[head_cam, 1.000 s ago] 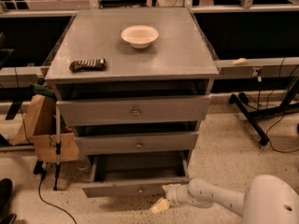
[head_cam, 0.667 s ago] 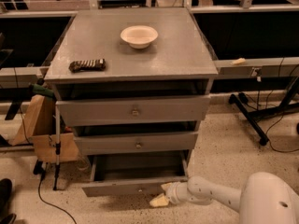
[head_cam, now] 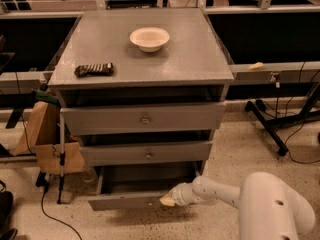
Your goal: Close bottom drawer
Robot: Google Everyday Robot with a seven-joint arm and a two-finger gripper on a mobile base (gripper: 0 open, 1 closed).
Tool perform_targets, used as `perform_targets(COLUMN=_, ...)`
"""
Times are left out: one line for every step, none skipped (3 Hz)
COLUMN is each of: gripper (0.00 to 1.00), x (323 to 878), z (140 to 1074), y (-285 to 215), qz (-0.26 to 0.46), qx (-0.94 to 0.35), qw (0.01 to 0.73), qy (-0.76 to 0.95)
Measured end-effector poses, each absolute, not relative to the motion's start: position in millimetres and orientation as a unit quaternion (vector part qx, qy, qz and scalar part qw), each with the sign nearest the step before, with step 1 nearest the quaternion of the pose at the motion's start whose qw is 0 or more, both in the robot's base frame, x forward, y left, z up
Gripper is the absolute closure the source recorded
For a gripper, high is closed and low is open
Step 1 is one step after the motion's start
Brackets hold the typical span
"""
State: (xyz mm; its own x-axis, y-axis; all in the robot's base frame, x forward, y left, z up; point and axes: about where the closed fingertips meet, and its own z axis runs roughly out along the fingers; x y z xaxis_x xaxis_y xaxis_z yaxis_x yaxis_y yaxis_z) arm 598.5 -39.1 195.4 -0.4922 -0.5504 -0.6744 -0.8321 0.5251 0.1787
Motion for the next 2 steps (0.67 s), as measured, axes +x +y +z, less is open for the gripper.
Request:
perform_targets(gripper=0.96, x=599.7, z=196.3, y=-38.1, qz=0.248, qx=-0.419, qw=0.282, qy=0.827)
perform_targets(gripper=1.00, x=601.8, z=197.5, y=-37.4, qz=0.245, qx=-0.421, qw=0.281, qy=0.827)
